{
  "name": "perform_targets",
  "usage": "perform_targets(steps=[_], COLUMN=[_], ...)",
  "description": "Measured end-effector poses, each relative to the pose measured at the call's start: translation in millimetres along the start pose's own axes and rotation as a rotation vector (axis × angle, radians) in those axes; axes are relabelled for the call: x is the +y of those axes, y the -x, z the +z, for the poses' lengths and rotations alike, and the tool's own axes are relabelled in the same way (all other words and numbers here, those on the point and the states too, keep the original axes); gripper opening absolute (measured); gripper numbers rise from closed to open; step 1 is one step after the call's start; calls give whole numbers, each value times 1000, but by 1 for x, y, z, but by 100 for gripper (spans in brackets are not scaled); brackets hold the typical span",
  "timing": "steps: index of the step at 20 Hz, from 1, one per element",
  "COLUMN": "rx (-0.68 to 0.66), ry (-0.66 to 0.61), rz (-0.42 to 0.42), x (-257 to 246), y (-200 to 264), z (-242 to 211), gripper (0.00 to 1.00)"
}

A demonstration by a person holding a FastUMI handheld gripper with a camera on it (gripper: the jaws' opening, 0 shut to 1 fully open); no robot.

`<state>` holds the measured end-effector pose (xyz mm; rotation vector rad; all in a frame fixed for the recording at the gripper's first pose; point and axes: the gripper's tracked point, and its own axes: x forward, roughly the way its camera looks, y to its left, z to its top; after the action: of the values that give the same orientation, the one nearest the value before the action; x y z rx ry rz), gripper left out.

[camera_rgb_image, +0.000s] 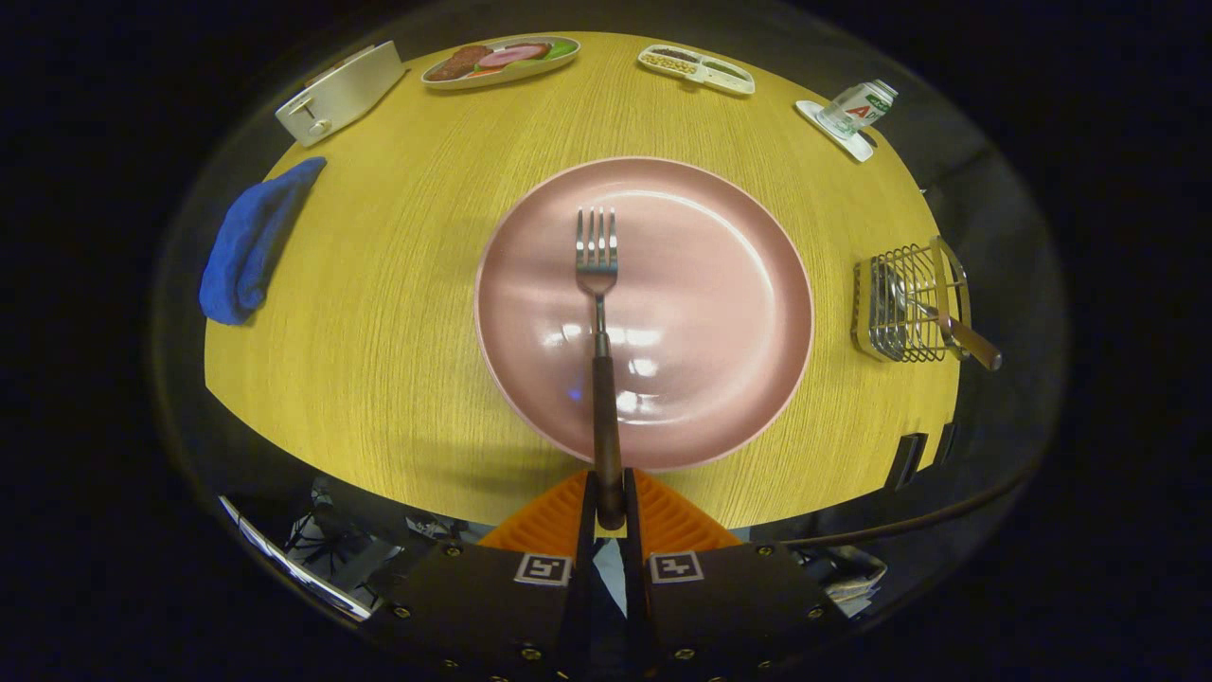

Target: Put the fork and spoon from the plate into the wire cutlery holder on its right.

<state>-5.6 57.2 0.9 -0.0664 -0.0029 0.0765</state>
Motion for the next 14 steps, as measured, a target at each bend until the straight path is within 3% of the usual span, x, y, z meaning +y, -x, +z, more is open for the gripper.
perform_targets(steps=[13, 14], rx=[15, 15], ry=[17, 8], rz=[-14, -15], x=[0, 1], y=[0, 3], z=[2, 1], gripper=[15, 10])
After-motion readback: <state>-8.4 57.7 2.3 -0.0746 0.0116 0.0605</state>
